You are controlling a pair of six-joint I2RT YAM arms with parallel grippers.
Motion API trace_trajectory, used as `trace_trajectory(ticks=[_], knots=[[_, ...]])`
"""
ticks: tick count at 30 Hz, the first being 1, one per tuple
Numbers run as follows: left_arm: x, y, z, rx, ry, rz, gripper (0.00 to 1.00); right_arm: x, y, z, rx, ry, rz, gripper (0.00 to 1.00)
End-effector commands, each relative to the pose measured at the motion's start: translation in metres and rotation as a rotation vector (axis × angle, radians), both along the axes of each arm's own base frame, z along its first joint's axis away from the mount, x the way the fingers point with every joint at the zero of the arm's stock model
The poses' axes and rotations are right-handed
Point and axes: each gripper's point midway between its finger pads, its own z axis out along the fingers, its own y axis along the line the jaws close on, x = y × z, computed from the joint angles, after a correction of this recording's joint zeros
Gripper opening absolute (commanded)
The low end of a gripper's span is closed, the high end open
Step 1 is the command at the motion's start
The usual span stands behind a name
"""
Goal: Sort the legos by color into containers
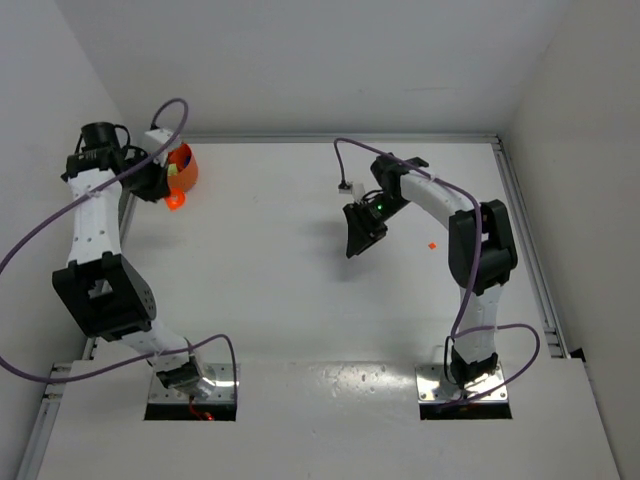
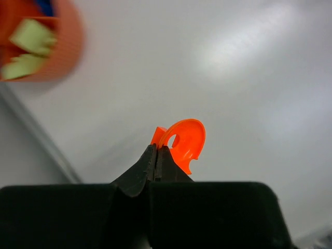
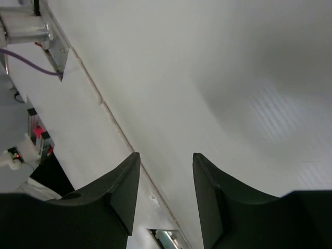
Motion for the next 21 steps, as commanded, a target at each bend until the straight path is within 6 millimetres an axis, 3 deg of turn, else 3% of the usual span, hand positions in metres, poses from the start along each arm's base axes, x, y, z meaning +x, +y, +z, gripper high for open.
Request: trace_trajectory(ticks=[1, 5, 6, 7, 11, 12, 13, 14, 16, 17, 21], knots=[[0.051, 0.041, 0.037, 0.051, -0.168, 0.244, 0.00, 0.031, 0.005, 0.030, 0.010, -0.158, -0.048, 0.47], [0.093, 0.075, 0.059, 0.100, -0.283, 0.404, 0.00, 0.044, 0.004, 0.033, -0.013, -0.203, -0.062, 0.51], [0.107, 0.083, 0.050, 0.103, -0.282, 0.423, 0.00, 0.047, 0.003, 0.034, -0.021, -0.216, -0.065, 0.52], [0.117, 0.089, 0.062, 0.102, -0.309, 0.454, 0.00, 0.049, 0.000, 0.032, -0.046, -0.218, -0.078, 0.53], [0.153, 0.117, 0.062, 0.132, -0.338, 0.547, 0.00, 0.061, -0.001, 0.034, -0.070, -0.260, -0.103, 0.63], [0.158, 0.120, 0.061, 0.132, -0.339, 0.562, 0.00, 0.062, -0.003, 0.033, -0.081, -0.264, -0.105, 0.63], [0.168, 0.120, 0.072, 0.139, -0.376, 0.561, 0.00, 0.065, -0.003, 0.032, -0.087, -0.277, -0.109, 0.64], [0.176, 0.119, 0.060, 0.134, -0.356, 0.566, 0.00, 0.067, -0.003, 0.036, -0.083, -0.287, -0.110, 0.64], [0.188, 0.120, 0.064, 0.148, -0.388, 0.572, 0.00, 0.068, -0.004, 0.035, -0.092, -0.284, -0.119, 0.64], [0.194, 0.117, 0.054, 0.151, -0.377, 0.568, 0.00, 0.068, -0.004, 0.035, -0.092, -0.284, -0.119, 0.64], [0.210, 0.119, 0.047, 0.197, -0.402, 0.574, 0.00, 0.067, -0.002, 0.036, -0.084, -0.281, -0.116, 0.64]])
